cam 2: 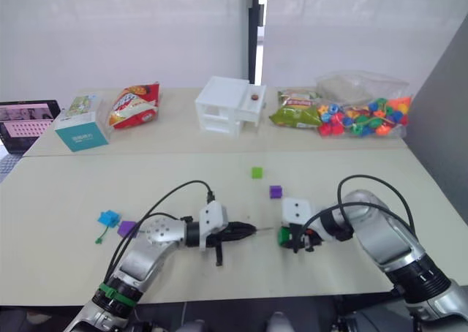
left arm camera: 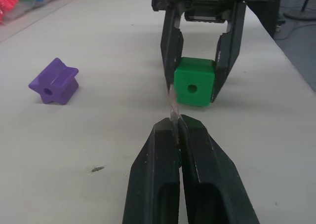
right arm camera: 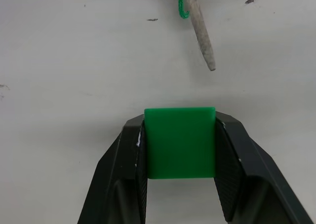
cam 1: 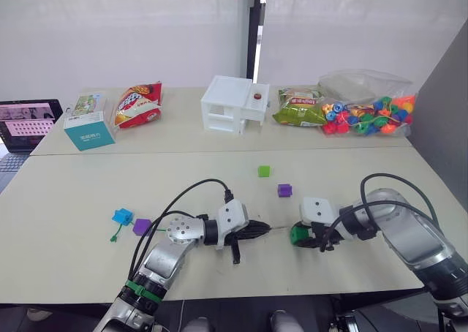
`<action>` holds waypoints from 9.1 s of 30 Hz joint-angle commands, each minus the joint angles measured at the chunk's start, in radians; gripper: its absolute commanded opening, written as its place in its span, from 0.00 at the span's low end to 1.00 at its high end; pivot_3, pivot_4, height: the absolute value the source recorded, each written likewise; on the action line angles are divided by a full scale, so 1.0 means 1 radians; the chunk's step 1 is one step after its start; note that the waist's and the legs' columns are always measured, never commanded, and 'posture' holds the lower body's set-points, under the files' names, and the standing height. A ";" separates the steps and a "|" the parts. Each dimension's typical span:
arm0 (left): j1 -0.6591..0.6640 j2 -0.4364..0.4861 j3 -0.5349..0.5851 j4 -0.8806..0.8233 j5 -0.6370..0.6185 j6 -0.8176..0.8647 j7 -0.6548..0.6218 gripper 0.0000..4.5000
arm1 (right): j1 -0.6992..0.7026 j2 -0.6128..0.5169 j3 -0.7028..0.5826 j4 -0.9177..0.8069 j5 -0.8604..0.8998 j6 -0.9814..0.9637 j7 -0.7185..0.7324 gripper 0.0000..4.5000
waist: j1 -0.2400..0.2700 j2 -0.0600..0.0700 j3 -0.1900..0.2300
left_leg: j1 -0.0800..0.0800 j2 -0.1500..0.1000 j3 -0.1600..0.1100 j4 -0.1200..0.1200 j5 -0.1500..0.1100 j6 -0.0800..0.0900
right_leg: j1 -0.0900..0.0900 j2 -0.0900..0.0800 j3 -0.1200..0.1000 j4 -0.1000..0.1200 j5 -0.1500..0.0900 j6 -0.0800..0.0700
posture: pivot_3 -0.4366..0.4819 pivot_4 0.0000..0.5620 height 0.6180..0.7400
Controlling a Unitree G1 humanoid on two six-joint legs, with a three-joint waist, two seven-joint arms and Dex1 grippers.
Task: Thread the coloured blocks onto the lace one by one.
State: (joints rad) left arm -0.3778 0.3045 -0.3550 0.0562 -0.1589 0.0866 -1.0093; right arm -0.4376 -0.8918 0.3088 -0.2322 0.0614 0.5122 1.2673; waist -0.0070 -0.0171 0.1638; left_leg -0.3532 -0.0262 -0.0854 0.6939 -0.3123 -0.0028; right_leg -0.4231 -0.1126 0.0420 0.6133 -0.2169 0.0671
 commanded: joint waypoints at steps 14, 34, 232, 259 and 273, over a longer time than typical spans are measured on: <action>-0.032 -0.024 -0.030 0.037 0.029 -0.056 -0.021 0.00 | 0.018 -0.009 -0.009 -0.041 0.008 0.006 -0.026 0.27 | 0.001 0.000 0.000 | 0.000 0.000 0.000 0.000 0.000 0.000 | 0.000 0.000 0.000 0.000 0.000 0.000 | 0.48 0.27 1.00; -0.111 -0.126 -0.068 0.108 0.044 -0.012 -0.013 0.00 | 0.019 -0.009 -0.016 -0.086 0.020 0.042 -0.032 0.27 | 0.004 0.000 0.000 | 0.000 0.000 0.000 0.001 0.000 0.000 | 0.000 0.000 0.000 0.000 0.000 0.000 | 0.48 0.27 1.00; -0.257 -0.244 -0.125 0.384 0.160 -0.148 -0.091 0.27 | 0.316 -0.074 -0.201 -0.105 0.111 0.015 -0.291 0.45 | 0.018 -0.001 0.000 | 0.000 -0.001 0.002 0.004 0.000 0.001 | 0.003 0.000 0.001 -0.002 0.004 0.003 | 0.48 0.27 1.00; 0.070 0.515 0.263 0.149 0.018 -0.191 -0.236 0.27 | -0.010 -0.030 -0.018 0.112 0.005 -0.235 -0.034 0.00 | -0.016 0.000 0.000 | 0.001 0.004 0.003 0.000 0.000 0.000 | -0.002 0.003 0.000 0.000 0.005 0.001 | 0.48 0.27 1.00; 0.015 0.706 0.395 0.322 -0.121 -0.131 -0.432 0.62 | -0.048 0.030 -0.026 0.128 0.026 -0.209 0.014 0.00 | -0.022 0.000 0.000 | 0.001 0.004 0.004 0.000 0.000 0.001 | -0.003 0.003 0.000 0.003 0.005 0.000 | 0.48 0.27 1.00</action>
State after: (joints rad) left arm -0.3242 0.9875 0.0007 0.3775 -0.2443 -0.0648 -1.4202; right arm -0.4683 -0.8687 0.3072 -0.0698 0.0567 0.2845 1.2677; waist -0.0292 -0.0168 0.1640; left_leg -0.3524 -0.0221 -0.0810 0.6939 -0.3127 -0.0020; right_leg -0.4266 -0.1096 0.0420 0.6167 -0.2114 0.0676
